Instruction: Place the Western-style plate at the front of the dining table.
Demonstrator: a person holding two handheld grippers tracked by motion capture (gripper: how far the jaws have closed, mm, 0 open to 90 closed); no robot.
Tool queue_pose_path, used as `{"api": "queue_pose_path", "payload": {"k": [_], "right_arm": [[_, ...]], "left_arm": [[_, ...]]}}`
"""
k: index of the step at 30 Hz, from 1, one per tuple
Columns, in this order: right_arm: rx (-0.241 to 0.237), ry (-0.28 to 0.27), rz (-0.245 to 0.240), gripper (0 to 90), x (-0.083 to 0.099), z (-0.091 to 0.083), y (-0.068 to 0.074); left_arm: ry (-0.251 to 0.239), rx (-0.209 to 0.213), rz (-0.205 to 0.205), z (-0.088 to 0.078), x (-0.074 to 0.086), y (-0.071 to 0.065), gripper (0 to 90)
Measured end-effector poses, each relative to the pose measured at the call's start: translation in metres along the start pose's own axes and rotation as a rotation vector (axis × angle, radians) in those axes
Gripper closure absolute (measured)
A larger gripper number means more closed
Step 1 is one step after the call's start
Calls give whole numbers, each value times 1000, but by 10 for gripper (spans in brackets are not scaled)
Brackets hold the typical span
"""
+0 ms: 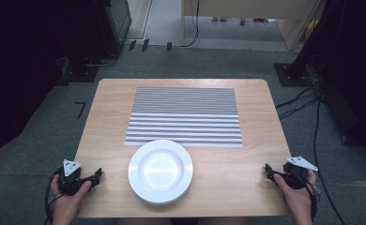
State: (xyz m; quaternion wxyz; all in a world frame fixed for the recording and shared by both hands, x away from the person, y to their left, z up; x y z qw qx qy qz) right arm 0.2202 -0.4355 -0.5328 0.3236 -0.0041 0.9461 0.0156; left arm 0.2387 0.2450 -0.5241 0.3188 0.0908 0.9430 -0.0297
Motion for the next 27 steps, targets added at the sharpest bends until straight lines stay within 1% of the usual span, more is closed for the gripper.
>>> {"api": "queue_pose_path", "payload": {"k": [2,4,5,6,7,9,10,11,12,13,15,16,17,18,22,23,25,27], "right_arm": [[0,1,-1,95,0,0,0],[1,3,0,88,0,0,0],[1,5,3,87,0,0,0],[0,4,2,87,0,0,0],[-3,3,4,87,-1,0,0],[-11,1,14,94,-1,0,-1],[-13,-1,25,109,-1,-1,-2],[-15,-5,36,123,-1,-1,-3],[-21,-8,56,134,-1,-3,-5],[-23,-14,71,136,-2,-4,-6],[-14,-34,81,138,-3,-9,-6],[-16,-46,83,138,-4,-11,-6],[-18,-55,89,139,-5,-14,-5],[-15,-65,91,139,-6,-17,-3],[-17,-97,92,141,-12,-25,6],[-17,-97,92,141,-12,-25,6],[-26,-110,91,140,-16,-29,15],[-39,-119,86,140,-18,-31,22]], "left_arm": [[11,-3,-5,0,0,1,101],[15,-13,-8,-1,0,1,96],[11,-23,-7,-1,0,1,96],[0,-23,-6,-2,-1,1,96],[-9,-10,-12,-3,-1,1,95],[-17,34,-45,-5,-3,-1,95],[-22,45,-51,-6,-4,-3,96],[-22,45,-51,-6,-4,-3,96],[-33,57,-44,-10,-7,-8,95],[-44,71,-43,-12,-9,-11,96],[-61,104,-48,-16,-13,-16,96],[-64,112,-47,-17,-15,-19,96],[-64,112,-47,-17,-15,-19,96],[-70,136,-41,-20,-17,-25,96],[-82,160,-41,-24,-22,-36,96],[-82,160,-41,-24,-22,-36,96],[-97,183,-55,-28,-26,-42,96],[-99,191,-55,-29,-27,-44,96]]}}
Point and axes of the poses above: each handheld gripper's, and its own axes: z roughly forward along the jaws, x roughly out of its underside, y roughly to its left, the point moved 1 cm from there along z, roughly forward along the jaws, and after that the axes turned 9 degrees about y, right-handed, at the moved point
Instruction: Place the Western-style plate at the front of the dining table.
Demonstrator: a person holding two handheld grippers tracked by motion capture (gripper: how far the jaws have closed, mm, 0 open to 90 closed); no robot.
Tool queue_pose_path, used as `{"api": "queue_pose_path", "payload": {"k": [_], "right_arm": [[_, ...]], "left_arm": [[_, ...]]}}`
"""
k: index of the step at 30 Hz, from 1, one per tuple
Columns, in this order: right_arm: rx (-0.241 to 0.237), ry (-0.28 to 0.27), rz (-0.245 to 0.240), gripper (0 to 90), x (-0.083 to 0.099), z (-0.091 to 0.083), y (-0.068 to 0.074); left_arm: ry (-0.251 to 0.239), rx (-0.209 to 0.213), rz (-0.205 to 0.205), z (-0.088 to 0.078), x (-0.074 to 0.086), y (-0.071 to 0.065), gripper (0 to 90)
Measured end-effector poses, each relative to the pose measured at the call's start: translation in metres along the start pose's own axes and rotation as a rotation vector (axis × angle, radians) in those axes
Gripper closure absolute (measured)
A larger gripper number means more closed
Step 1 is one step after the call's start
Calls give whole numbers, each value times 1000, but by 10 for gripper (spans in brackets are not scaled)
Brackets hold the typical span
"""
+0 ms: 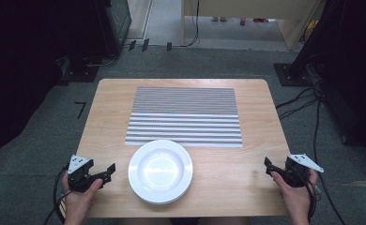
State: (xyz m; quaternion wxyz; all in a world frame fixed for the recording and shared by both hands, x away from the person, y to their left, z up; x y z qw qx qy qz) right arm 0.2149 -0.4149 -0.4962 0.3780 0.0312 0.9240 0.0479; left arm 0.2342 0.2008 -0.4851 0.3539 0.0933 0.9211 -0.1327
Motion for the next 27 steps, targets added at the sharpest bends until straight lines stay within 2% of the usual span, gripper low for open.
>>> {"api": "queue_pose_path", "payload": {"k": [2,5,15,17,20,21,27], "right_arm": [[-8,-7,-1,141,-2,-2,7],[-24,-14,2,143,-5,-4,16],[-68,-30,-19,154,-11,-5,42],[-87,-38,-30,157,-13,-6,53],[-89,-41,-37,159,-14,-7,59],[-102,-42,-41,162,-14,-7,66],[-140,-44,-46,163,-16,-9,79]], "left_arm": [[-5,13,-1,-1,-1,-5,96],[-7,28,18,-2,-3,-16,98],[-2,62,46,-1,-7,-36,98],[1,68,51,0,-7,-40,98],[4,75,60,1,-7,-44,99],[4,78,62,1,-7,-46,98],[8,100,74,2,-8,-54,99]]}}
Point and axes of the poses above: each handheld gripper's, and its own axes: z roughly forward along the jaws, x roughly out of its underside, y roughly to its left, the point moved 1 cm from there along z, roughly forward along the jaws, and after that the axes turned 9 degrees about y, right-handed, at the moved point
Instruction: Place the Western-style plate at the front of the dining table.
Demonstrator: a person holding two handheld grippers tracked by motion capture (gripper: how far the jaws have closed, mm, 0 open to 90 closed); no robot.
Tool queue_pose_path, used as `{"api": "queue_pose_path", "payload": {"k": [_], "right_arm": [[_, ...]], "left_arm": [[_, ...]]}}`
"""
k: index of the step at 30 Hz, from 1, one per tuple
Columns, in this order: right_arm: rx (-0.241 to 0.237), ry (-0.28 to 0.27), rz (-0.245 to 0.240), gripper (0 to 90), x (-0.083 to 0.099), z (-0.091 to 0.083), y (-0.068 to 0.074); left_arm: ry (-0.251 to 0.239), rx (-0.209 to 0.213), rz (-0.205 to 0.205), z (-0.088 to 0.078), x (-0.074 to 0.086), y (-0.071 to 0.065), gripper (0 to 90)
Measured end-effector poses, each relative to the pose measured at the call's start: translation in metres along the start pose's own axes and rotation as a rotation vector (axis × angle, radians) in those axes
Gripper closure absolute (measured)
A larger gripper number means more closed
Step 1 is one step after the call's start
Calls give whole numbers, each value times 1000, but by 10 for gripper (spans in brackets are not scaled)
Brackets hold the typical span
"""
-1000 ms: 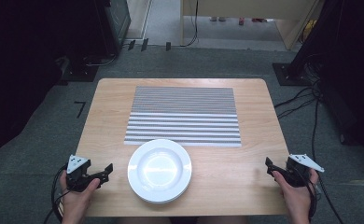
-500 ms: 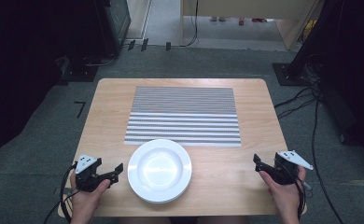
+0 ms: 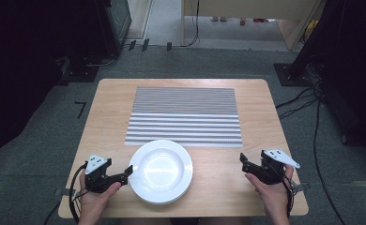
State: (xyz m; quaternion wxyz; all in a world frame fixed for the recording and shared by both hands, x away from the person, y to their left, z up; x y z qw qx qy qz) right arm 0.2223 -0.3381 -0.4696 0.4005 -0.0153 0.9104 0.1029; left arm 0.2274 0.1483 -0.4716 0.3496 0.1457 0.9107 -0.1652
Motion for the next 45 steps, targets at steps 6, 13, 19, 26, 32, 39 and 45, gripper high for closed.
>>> {"api": "queue_pose_path", "payload": {"k": [6,13,19,26,32,39,45], "right_arm": [[-36,4,-21,162,-2,1,16],[-57,-3,-62,195,-3,5,33],[-81,3,-80,200,-3,10,47],[-116,8,-97,261,-2,14,60],[-149,2,-127,363,-1,18,74],[-191,-19,-116,485,-1,22,84],[-202,-5,-129,458,0,26,97]], "left_arm": [[4,7,11,2,0,-6,99],[14,19,26,6,0,-13,100],[21,22,31,9,1,-16,102],[18,21,30,10,2,-19,133],[33,29,39,13,4,-23,140],[53,34,49,17,5,-26,149],[62,30,50,19,7,-28,149]]}}
Point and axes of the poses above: each handheld gripper's, and its own axes: z roughly forward along the jaws, x roughly out of its underside, y roughly to its left, the point moved 1 cm from there along z, roughly forward along the jaws, and after that the axes turned 9 degrees about y, right-handed, at the moved point
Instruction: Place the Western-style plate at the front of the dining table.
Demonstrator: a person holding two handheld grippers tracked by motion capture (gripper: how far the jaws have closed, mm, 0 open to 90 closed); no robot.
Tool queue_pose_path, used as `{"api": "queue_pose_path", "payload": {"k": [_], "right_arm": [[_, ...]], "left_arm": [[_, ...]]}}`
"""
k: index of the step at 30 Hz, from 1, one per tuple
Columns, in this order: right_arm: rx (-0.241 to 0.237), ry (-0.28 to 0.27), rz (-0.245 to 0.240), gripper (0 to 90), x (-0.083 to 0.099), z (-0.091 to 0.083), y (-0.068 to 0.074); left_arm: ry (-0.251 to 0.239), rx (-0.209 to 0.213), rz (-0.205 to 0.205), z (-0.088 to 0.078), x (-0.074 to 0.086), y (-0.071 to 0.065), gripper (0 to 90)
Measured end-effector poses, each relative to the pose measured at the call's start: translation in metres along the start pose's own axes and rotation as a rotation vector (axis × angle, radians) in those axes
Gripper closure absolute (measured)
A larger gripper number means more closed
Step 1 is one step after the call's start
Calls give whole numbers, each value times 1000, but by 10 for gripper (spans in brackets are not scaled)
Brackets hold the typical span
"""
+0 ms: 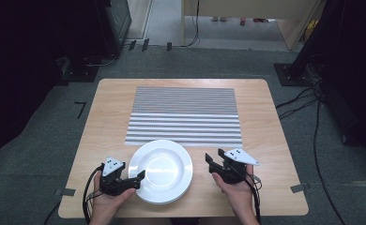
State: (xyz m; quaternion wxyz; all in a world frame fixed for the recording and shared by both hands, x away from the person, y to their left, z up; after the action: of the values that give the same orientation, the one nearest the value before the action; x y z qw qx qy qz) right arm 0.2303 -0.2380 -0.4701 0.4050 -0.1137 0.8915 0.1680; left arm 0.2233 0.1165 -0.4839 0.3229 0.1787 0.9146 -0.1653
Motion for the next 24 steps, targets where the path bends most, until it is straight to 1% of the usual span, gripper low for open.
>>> {"api": "queue_pose_path", "payload": {"k": [2,4,5,7,9,11,13,15,16,18,19,20,22,24], "right_arm": [[-23,7,4,457,-1,2,4],[-26,10,-3,459,-1,3,6],[-18,20,-16,470,-1,6,11],[-23,23,-20,477,-2,8,13],[-26,32,-24,484,-2,13,20],[-30,36,-26,485,-3,15,22],[-36,41,-34,512,-3,19,27],[-73,51,-30,553,-2,21,29],[-95,54,-37,569,-1,23,30],[-138,45,-31,597,0,24,30],[-152,39,-31,608,2,25,30],[-154,37,-37,613,3,26,31],[-175,30,-33,633,6,28,33],[-203,41,-32,653,9,31,36]], "left_arm": [[2,2,2,0,0,-1,149],[0,4,1,0,0,-1,151],[-1,4,1,0,1,-1,174],[-2,-3,-2,0,1,-2,187],[-5,-1,-12,1,2,-1,241],[-5,3,-22,1,3,0,257],[-11,6,-23,1,3,0,308],[-14,10,-23,1,4,-1,340],[-12,3,-21,1,5,-1,356],[-6,-2,-26,3,6,1,386],[-7,-4,-29,3,6,1,403],[-6,-8,-32,3,7,2,425],[-11,-10,-37,2,7,3,470],[-16,-17,-41,2,8,4,509]]}}
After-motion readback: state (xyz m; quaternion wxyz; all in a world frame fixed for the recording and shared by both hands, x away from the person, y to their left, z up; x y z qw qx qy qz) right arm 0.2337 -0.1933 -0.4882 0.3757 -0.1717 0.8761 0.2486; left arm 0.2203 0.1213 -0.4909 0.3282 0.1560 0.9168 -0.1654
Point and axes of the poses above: each handheld gripper's, and its own axes: z roughly forward along the jaws, x roughly out of its underside, y roughly to its left, the point moved 1 cm from there along z, roughly forward along the jaws, and after that the axes turned 9 degrees about y, right-handed, at the moved point
